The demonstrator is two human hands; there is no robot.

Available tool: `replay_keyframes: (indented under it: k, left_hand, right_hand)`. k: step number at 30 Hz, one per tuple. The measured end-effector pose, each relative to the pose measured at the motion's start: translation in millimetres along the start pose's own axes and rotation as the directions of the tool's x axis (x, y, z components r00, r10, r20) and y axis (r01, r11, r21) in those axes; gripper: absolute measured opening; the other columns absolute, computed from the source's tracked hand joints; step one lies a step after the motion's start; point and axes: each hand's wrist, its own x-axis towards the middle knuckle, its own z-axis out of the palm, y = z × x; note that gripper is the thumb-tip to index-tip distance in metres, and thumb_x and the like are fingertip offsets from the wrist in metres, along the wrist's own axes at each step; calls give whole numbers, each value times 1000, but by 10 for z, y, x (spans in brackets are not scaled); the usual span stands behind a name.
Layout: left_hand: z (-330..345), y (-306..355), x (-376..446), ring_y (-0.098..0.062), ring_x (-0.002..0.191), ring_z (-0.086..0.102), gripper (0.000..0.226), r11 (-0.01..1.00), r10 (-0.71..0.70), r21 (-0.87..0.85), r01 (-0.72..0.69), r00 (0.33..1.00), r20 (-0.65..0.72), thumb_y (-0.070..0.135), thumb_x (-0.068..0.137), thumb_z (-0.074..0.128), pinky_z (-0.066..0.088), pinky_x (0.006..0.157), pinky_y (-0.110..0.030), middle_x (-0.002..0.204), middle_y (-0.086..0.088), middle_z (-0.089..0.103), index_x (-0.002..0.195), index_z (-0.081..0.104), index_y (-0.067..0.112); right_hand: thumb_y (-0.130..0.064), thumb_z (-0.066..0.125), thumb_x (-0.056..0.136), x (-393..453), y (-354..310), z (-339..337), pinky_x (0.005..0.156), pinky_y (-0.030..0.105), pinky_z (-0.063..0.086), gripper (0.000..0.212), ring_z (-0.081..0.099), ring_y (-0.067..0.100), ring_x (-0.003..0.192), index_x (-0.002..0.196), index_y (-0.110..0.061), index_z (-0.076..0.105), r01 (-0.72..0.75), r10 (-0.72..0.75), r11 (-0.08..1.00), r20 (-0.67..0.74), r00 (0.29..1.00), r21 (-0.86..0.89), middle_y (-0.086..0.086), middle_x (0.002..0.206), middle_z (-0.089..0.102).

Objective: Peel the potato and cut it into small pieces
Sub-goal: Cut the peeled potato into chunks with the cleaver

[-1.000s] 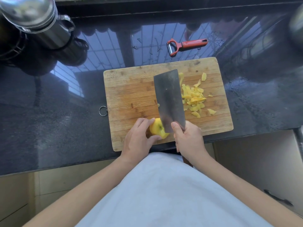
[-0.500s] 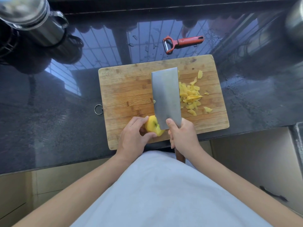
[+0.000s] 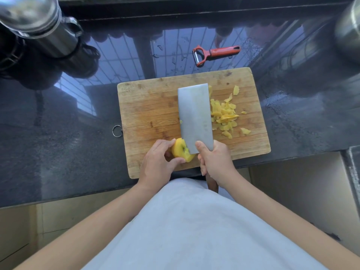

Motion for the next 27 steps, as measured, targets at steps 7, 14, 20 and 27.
replay_keyframes:
  k: [7,14,20,27]
  left_hand:
    - [12,0,16,-7,83,58,55,999,-19,-30,19,1000,-6,24,75,94,51,77,-27,103,11,61,124,71,18]
    - [10,-13,44,-8,86,55,55,999,-40,14,40,999,24,28,75,93,39,73,-14,104,11,57,123,68,15]
    - [2,-7,68,-8,83,55,56,999,-40,24,39,999,32,29,75,93,45,74,-25,104,11,56,123,67,16]
    - [-9,11,68,-10,86,55,58,997,-70,45,68,996,56,31,76,93,49,77,-34,104,14,51,125,64,17]
  right_hand:
    - [-27,58,102,66,56,-35,44,34,38,29,39,21,38,98,2,57,-23,13,993,88,996,113,3,58,49]
    - [-26,58,103,95,73,-73,45,31,38,18,35,20,41,99,-9,61,-65,35,979,149,988,195,4,58,46]
    - [-28,58,103,128,92,-94,47,30,36,21,33,17,42,107,-8,61,-139,83,952,209,974,272,3,59,44]
    - [-30,59,101,158,118,-96,44,27,31,21,30,14,42,108,-11,62,-224,116,887,276,954,404,2,60,41]
